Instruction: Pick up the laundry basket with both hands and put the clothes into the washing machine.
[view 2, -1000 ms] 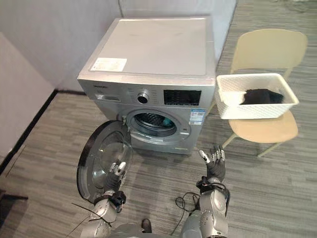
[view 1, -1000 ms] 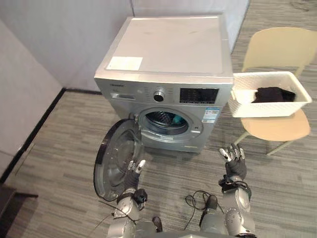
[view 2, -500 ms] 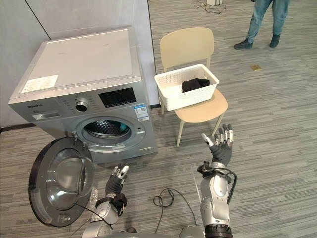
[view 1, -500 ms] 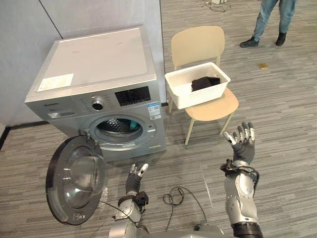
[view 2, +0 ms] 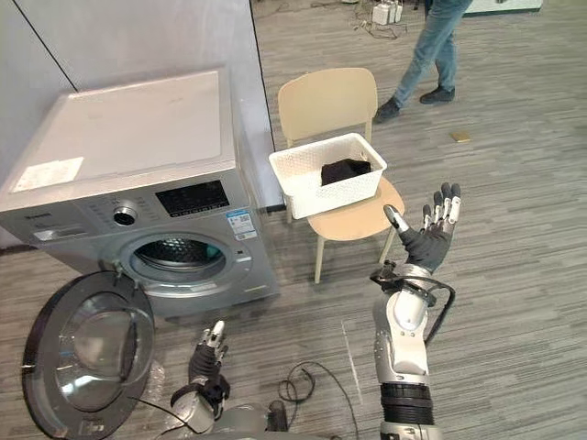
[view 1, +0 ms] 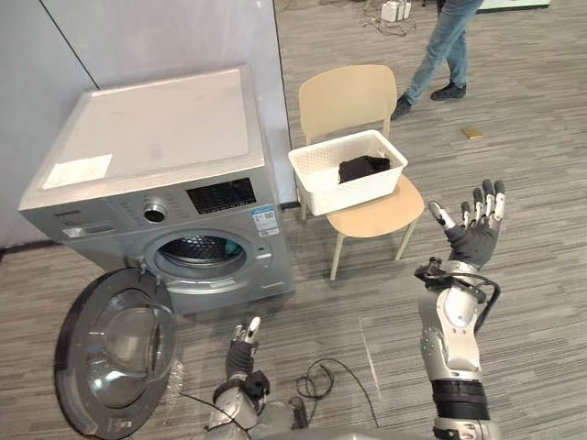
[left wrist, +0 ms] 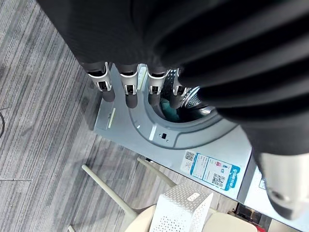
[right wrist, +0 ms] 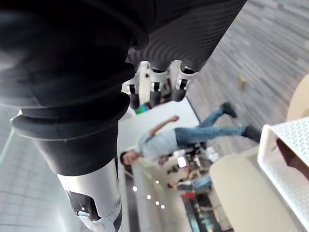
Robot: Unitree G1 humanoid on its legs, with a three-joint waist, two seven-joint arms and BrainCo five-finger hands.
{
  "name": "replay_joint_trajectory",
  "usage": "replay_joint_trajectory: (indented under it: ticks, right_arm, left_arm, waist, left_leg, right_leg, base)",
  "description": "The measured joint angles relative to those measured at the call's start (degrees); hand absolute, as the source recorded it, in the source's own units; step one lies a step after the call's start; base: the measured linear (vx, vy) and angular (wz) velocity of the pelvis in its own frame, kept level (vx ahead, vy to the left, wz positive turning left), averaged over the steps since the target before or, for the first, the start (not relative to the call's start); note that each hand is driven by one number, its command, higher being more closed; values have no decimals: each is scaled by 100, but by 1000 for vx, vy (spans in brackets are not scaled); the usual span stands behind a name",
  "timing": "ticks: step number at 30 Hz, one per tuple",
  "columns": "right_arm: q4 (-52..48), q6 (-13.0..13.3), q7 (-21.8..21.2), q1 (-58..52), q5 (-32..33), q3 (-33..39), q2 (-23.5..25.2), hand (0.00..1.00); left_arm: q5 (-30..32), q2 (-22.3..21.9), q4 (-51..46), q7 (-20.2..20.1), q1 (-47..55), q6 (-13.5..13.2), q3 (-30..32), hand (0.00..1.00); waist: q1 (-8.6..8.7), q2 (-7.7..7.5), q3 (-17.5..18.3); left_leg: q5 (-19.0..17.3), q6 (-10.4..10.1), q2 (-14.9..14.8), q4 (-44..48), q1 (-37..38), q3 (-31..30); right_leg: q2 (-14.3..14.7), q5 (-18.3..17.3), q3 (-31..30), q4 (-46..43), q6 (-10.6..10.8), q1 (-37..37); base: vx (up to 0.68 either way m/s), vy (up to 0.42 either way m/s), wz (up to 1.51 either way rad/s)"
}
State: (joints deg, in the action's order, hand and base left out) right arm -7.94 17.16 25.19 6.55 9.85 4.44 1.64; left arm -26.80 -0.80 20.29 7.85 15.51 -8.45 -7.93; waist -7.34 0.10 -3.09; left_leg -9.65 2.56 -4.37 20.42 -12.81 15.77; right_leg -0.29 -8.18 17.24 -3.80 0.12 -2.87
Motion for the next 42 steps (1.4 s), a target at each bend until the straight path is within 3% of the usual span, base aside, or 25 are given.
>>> replay_joint_trajectory:
  ticks: [1, 4, 6, 9, 10, 12, 14, 15, 16, 17, 18, 21, 22, 24, 26, 27, 28, 30, 33, 34, 35, 38, 40, 41, 42]
  right_arm:
    - [-75, 1, 10, 2, -57, -2, 37, 0]
    - [-225, 4, 46, -15, -292, -299, 255, 0]
    - [-374, 15, -14, -41, -373, -400, 256, 0]
    - [-289, 45, -35, -87, -373, -366, 250, 0]
    - [-96, 31, -33, -109, -370, -297, 230, 0]
    - [31, 11, -29, -182, -367, -154, 224, 0]
    - [78, -15, -29, -266, -368, 3, 194, 0]
    - [75, -17, -31, -321, -369, 104, 150, 0]
    - [65, -20, -36, -387, -375, 188, 89, 0]
    - [71, -38, -34, -436, -377, 242, 39, 0]
    - [94, -153, -32, -476, -376, 362, -157, 0]
    - [83, -207, -27, -469, -378, 512, -356, 0]
    - [84, -208, -29, -470, -378, 528, -374, 0]
    - [80, -207, -24, -466, -388, 566, -303, 0]
    - [45, -208, -7, -462, -497, 661, -315, 0]
    - [-30, -207, 59, -423, -577, 700, -366, 0]
    - [-44, -205, 94, -384, -597, 728, -409, 0]
    - [-43, -210, 205, -264, -600, 866, -476, 0]
    - [-39, -242, 257, -163, -609, 908, -484, 0]
    - [-26, -264, 263, -87, -622, 905, -452, 0]
    - [0, -294, 263, 7, -635, 926, -456, 0]
    - [108, -536, 242, 117, -890, 588, -360, 0]
    - [109, -532, 159, -78, -1091, 451, -203, 0]
    - [123, -530, 127, -128, -1105, 453, -159, 0]
    - [227, -541, 7, -212, -1118, 455, -137, 0]
  left_arm:
    - [3, -1, 0, 0, -20, 41, -6, 0]
    - [63, 128, -34, -1, -33, 137, -124, 0]
    - [206, 292, -270, 21, -39, 167, -134, 0]
    - [285, 322, -282, 107, -134, 158, -105, 0]
    - [284, 313, -235, 107, -159, 159, -96, 0]
    - [284, 305, -169, 107, -171, 158, -82, 0]
    - [283, 277, -2, 113, -223, 161, -9, 0]
    - [285, 279, 70, 121, -286, 161, 17, 0]
    - [296, 299, 136, 113, -360, 151, 13, 0]
    - [296, 248, 260, 118, -415, 165, 7, 0]
    - [299, 25, 357, 112, -457, 175, -9, 0]
    - [388, -229, 407, 88, -366, 182, -109, 0]
    - [394, -234, 417, 102, -363, 181, -15, 0]
    - [359, -245, 511, 110, -427, 174, 211, 0]
    - [266, -136, 504, 109, -469, 160, 351, 0]
    - [262, -173, 497, 98, -376, 159, 330, 0]
    - [262, -198, 494, 96, -318, 159, 299, 0]
    - [264, -241, 442, 83, -166, 162, 246, 0]
    - [273, -194, 420, 66, -173, 164, 253, 0]
    - [275, -176, 416, 54, -210, 173, 253, 0]
    - [275, -152, 373, 51, -235, 173, 283, 0]
    - [275, 14, 324, 53, -137, 199, 357, 0]
    - [284, 307, 268, 16, -75, 227, 354, 0]
    - [286, 399, 229, -3, -76, 247, 358, 0]
    - [343, 525, 207, -5, -90, 288, 369, 0]
  waist:
    - [-1, -27, -31]
    - [-24, -74, -81]
    - [47, -128, -62]
    - [144, -143, -16]
    - [230, -65, -22]
    - [267, 28, -25]
    - [335, 154, -46]
    - [341, 108, -13]
    - [359, 78, 35]
    - [355, 171, 60]
    - [328, 267, 97]
    - [363, 495, 224]
    - [358, 588, 268]
    - [355, 434, 168]
    - [334, 185, -15]
    - [276, 193, -103]
    - [261, 235, -117]
    - [137, 286, -113]
    - [20, 256, -75]
    - [44, 68, -92]
    - [26, -2, -137]
    - [-95, -44, -162]
    - [-101, -74, -112]
    - [-85, -80, -94]
    - [20, -189, -32]
  left_leg:
    - [-23, -20, -37, -8, 71, 10]
    - [-232, -110, -341, -50, 612, 225]
    - [-458, -197, -433, -66, 937, 297]
    - [-636, -323, -519, -26, 1017, 191]
    - [-680, -432, -657, 71, 1009, 23]
    - [-695, -481, -835, 186, 951, -202]
    - [-673, -537, -1093, 230, 946, -596]
    - [-641, -725, -1220, 242, 957, -821]
    - [-700, -1161, -1316, 172, 985, -1023]
    - [-717, -1257, -1451, 29, 1038, -1155]
    - [-498, -1433, -1600, -374, 1224, -1255]
    - [255, -1691, -1835, -833, 1433, -1262]
    - [378, -1660, -1976, -736, 1426, -1318]
    - [837, -1010, -2090, 84, 931, -1483]
    - [1564, 109, -2203, 1254, 186, -1181]
    - [972, 29, -2294, 2121, -188, -742]
    - [658, -65, -2251, 2424, -322, -531]
    - [-104, -154, -1701, 2699, -726, 222]
    - [-431, -171, -896, 1513, -779, 800]
    - [-426, -255, -638, 1071, -596, 889]
    - [-395, -220, -559, 984, -547, 924]
    - [-441, -140, -654, 975, -2, 930]
    - [-446, -145, -912, 602, 499, 924]
    - [-445, -147, -984, 535, 517, 882]
    - [-443, -151, -1059, 383, 550, 737]
  right_leg:
    - [3, -13, 1, -167, 19, 24]
    - [-208, -321, 0, -2652, 728, 814]
    - [-605, -481, 81, -3819, 767, 1366]
    - [-1190, -635, 433, -3391, 427, 1497]
    - [-1454, -699, 487, -3175, 299, 1561]
    - [-1606, -634, 371, -2876, 200, 1629]
    - [-1577, -369, -135, -2085, -16, 1636]
    - [-1554, 193, -556, -1357, -129, 1599]
    - [-1525, 795, -1003, -1029, 307, 1476]
    - [-1382, 645, -1051, -1144, 759, 1433]
    - [-1244, 356, -981, -1357, 1054, 1491]
    - [-1013, -22, -767, -1577, 936, 1462]
    - [-885, -115, -673, -1617, 832, 1388]
    - [-769, -209, -405, -1479, 694, 1089]
    - [-764, -144, -99, -824, 591, 448]
    - [-736, -122, 35, -547, 556, 132]
    - [-735, -122, 89, -457, 557, 14]
    - [-786, -121, 226, -238, 558, -216]
    - [-876, -186, 322, -187, 671, -222]
    - [-993, -196, 316, -176, 719, -169]
    - [-1029, -156, 272, -144, 682, -165]
    - [-943, 254, 160, -398, 549, -469]
    - [-890, 528, -56, -2071, 1029, 76]
    - [-830, 536, -203, -2485, 1123, 318]
    - [-739, 304, -395, -3158, 1093, 726]
  base:
    - [185, 39, -18]
    - [160, 15, -44]
    - [133, -71, -21]
    - [156, -160, 13]
    - [250, -253, 36]
    - [291, -349, 38]
    - [286, -442, 37]
    - [311, -541, 47]
    - [294, -557, 53]
    - [267, -511, 42]
    - [181, -348, 18]
    - [203, -339, 10]
    - [219, -368, 23]
    - [166, -309, 48]
    - [135, -263, 74]
    - [204, -209, 61]
    - [216, -71, 44]
    - [193, 44, 28]
    - [176, 137, 26]
    - [229, 111, 34]
    - [276, 102, 27]
    - [267, 61, -14]
    - [222, -16, -8]
    - [218, -102, 16]
    - [214, -161, 34]
